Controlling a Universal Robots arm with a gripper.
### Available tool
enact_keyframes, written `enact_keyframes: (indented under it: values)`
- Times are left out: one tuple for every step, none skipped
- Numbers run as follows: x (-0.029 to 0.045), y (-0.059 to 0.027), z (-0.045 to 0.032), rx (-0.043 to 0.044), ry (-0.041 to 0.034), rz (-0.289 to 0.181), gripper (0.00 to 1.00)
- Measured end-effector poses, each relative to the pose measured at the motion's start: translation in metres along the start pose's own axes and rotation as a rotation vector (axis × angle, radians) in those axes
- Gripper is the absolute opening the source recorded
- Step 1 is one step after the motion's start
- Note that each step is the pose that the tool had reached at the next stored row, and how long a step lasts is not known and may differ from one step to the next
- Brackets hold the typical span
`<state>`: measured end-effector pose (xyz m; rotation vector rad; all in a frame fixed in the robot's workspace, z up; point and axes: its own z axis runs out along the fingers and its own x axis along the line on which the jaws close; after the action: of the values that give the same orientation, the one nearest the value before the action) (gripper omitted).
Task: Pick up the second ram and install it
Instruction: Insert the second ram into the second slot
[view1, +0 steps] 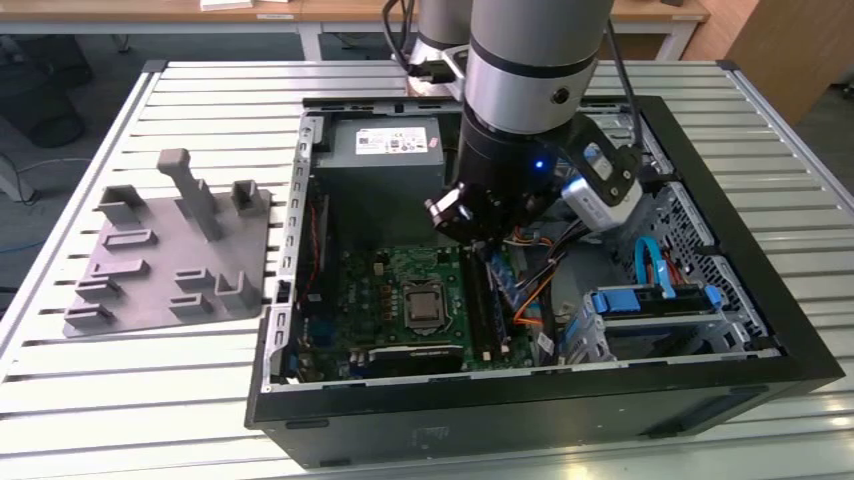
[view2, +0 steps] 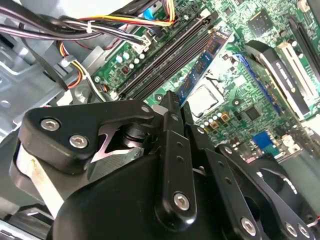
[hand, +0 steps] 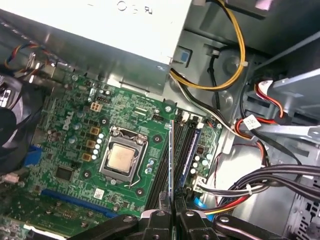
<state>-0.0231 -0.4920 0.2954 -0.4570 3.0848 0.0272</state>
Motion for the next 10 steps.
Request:
enact_keyframes:
  values:
    - [0.0,0.0,0.0,0.0003,-0.0001,0.01,0.14]
    - [0.0,0.0,0.0,0.0005,-0.0003,0.02,0.14]
    - [0.0,0.0,0.0001,0.0007,-0.0004,0.029,0.14]
    - [0.0,0.0,0.0001,0.001,-0.0005,0.038,0.14]
    - [0.0,0.0,0.0001,0.0013,-0.0006,0.047,0.14]
    - [0.0,0.0,0.0002,0.0015,-0.0007,0.057,0.14]
    - [0.0,0.0,0.0002,0.0017,-0.0009,0.066,0.14]
    - [0.0,0.0,0.0002,0.002,-0.001,0.075,0.14]
    - [0.0,0.0,0.0003,0.0021,-0.0012,0.084,0.14]
    - [0.0,0.0,0.0003,0.0024,-0.0013,0.093,0.14]
